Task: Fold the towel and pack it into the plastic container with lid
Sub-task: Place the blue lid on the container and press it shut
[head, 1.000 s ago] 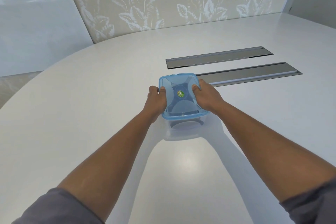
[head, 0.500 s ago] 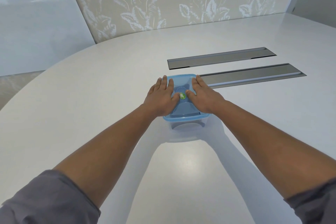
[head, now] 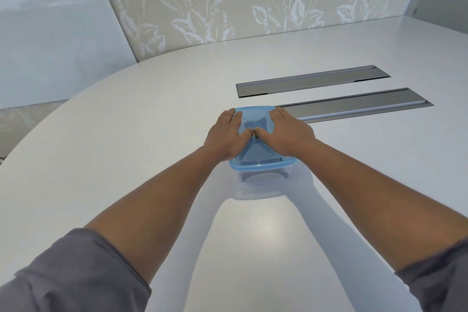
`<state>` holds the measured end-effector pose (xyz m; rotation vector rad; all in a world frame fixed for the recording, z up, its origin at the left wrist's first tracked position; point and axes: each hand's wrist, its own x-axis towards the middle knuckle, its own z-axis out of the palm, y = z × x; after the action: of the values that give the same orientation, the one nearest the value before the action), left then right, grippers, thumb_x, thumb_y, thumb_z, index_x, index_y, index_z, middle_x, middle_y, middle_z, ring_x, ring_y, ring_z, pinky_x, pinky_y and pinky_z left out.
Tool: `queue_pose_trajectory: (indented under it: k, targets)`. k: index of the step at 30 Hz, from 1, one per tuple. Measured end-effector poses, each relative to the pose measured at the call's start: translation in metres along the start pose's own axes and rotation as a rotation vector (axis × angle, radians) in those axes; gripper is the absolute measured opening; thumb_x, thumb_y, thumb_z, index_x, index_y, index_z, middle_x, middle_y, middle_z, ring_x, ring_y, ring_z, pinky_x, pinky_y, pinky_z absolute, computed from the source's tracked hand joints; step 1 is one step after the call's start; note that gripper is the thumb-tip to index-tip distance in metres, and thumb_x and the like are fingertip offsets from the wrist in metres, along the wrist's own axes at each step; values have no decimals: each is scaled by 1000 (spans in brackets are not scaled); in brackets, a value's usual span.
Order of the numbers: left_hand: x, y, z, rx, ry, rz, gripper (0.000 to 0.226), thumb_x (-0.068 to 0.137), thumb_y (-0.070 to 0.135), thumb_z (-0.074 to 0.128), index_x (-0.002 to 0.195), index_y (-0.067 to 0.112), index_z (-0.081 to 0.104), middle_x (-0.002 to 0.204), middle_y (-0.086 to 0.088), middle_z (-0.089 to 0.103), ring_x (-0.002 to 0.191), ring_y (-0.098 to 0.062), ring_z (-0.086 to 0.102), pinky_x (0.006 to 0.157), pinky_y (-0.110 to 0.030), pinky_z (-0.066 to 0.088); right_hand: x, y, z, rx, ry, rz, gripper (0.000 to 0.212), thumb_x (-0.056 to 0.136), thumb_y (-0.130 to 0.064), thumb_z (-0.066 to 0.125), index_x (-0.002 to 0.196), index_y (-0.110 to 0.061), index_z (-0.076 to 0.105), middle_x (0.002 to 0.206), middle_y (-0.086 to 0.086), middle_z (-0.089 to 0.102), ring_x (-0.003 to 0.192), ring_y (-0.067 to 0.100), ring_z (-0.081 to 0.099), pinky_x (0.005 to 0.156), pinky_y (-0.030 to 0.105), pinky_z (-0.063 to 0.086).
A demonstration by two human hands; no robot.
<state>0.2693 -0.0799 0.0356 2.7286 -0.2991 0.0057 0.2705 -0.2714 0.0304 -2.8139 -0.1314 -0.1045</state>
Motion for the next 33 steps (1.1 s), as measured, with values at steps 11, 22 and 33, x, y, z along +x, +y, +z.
queue_pose_trajectory:
  k: [11,22,33]
  targets:
    - [-1,2,-1,149,-1,-24,86,99,65,29,163,11,6,172,-6,2,157,-24,8,125,-41,13,2,4,7,150,-60,22,104,78,-87,34,156,-19,24,169,-7,12,132,34,50,93,48,45]
    - [34,6,-4,-103,291,-176,34,105,38,41,117,17,66,126,-2,57,108,-27,61,80,-35,39,1,4,7,183,-76,43,104,75,-86,37,157,-23,23,169,-12,9,131,33,51,89,46,43]
    - [55,-5,5,-990,157,-582,34,97,43,56,90,10,61,88,-9,66,70,-25,61,63,-32,50,4,8,8,175,-46,52,107,70,-89,35,155,-24,25,168,-15,10,130,33,52,86,45,40]
